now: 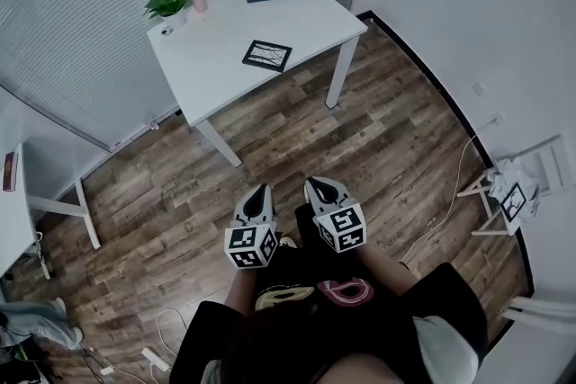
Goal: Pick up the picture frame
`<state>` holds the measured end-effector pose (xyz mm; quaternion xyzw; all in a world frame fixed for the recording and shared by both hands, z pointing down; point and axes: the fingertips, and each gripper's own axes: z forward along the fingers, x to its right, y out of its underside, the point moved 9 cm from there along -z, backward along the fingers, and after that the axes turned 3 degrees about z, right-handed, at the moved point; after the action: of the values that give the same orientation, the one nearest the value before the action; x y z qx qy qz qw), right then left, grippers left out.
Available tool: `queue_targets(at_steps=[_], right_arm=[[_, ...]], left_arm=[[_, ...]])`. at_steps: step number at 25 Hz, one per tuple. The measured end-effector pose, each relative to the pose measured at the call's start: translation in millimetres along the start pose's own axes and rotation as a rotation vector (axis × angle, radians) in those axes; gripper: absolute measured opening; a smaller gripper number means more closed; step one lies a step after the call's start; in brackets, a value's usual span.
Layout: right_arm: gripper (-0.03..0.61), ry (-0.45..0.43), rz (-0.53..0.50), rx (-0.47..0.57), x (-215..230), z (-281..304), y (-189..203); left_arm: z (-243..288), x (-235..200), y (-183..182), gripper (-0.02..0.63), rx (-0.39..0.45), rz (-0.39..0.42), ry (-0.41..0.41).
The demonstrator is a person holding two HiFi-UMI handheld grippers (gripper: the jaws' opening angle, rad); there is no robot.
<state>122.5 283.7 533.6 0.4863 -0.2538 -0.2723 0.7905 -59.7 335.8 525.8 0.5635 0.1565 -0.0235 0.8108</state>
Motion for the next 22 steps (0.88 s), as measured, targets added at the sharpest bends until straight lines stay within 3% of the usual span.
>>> queue_targets(at_steps=[7, 22], right_arm=[[0.011, -0.062, -0.041, 0.004, 29.7, 40.2, -26.2], [0.011, -0.177, -0.024, -0.033, 131.4, 132.9, -80.9]], left_arm=[[40.6, -9.3, -24.3, 0.017, 0.033, -0.002, -0.059], [148.3, -9.5, -63.1, 0.017, 0.035, -0.050, -0.212]])
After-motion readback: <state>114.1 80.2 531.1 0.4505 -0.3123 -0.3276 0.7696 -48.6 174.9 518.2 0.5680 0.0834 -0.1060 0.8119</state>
